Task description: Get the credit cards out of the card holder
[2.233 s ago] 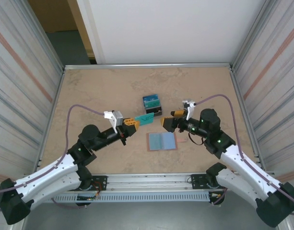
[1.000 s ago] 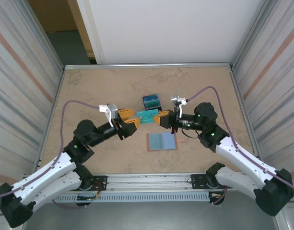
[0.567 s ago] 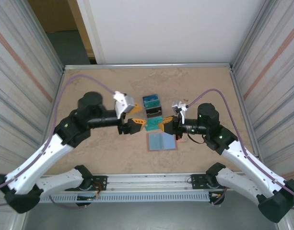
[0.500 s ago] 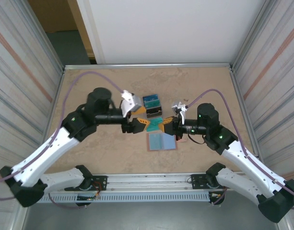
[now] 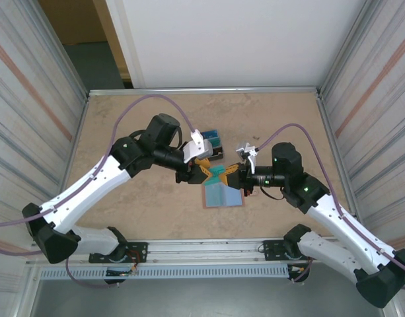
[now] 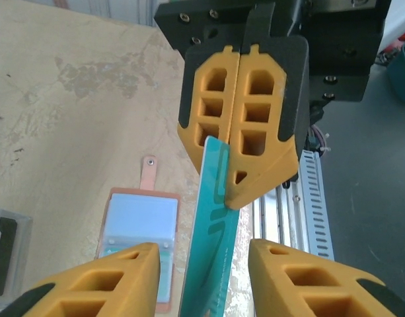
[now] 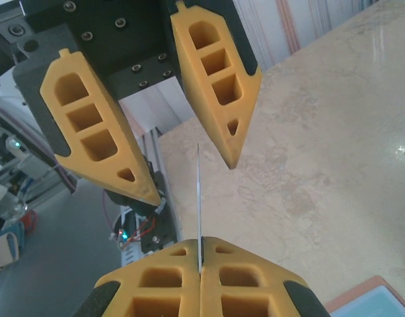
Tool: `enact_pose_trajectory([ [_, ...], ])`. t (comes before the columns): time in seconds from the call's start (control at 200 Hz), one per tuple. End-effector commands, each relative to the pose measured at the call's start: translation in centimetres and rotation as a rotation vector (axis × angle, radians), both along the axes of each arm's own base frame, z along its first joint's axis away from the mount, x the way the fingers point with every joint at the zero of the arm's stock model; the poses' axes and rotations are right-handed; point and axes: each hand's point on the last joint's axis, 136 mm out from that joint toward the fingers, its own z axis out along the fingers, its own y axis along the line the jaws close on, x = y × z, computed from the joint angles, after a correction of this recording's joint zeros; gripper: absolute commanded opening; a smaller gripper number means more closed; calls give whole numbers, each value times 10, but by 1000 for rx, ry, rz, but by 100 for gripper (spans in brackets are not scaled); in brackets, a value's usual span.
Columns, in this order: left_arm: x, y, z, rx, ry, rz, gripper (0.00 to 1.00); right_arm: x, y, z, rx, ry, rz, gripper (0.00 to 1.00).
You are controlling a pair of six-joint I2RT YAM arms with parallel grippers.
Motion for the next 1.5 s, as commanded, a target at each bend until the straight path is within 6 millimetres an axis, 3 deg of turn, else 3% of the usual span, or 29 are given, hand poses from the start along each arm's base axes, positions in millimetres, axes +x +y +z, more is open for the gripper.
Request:
enact_pose_trajectory([
  [0.0, -7, -2, 1, 7, 2, -49, 40, -9, 1, 18, 26, -58, 41, 0],
  [0.055, -6, -3, -1, 12, 3, -52, 40, -9, 1, 19, 28, -58, 44, 0],
  [0.241, -3, -6, -4, 16, 10, -56, 0, -8, 0, 18, 25, -57, 31, 0],
  [0.401, 8, -6, -9, 40, -21, -21, 0, -2, -5, 15, 9, -71, -21, 0],
  [0.556, 39, 5, -20, 102, -74, 91, 0, 7, -16, 11, -25, -91, -111, 58],
  [0.692, 74, 17, -36, 193, -125, 190, 0, 14, -27, 9, -46, -109, -196, 77],
  [0.907, 126, 22, -66, 312, -202, 240, 0, 28, -45, 7, -52, -117, -344, 88],
  [1.102, 173, 11, -91, 413, -286, 243, 0, 43, -59, -2, -59, -105, -478, 100],
  [1.318, 212, -5, -119, 480, -325, 225, 0, 52, -73, -12, -82, -65, -585, 99],
  [1.498, 230, -14, -141, 495, -316, 203, 0, 55, -77, -17, -95, -35, -616, 99],
])
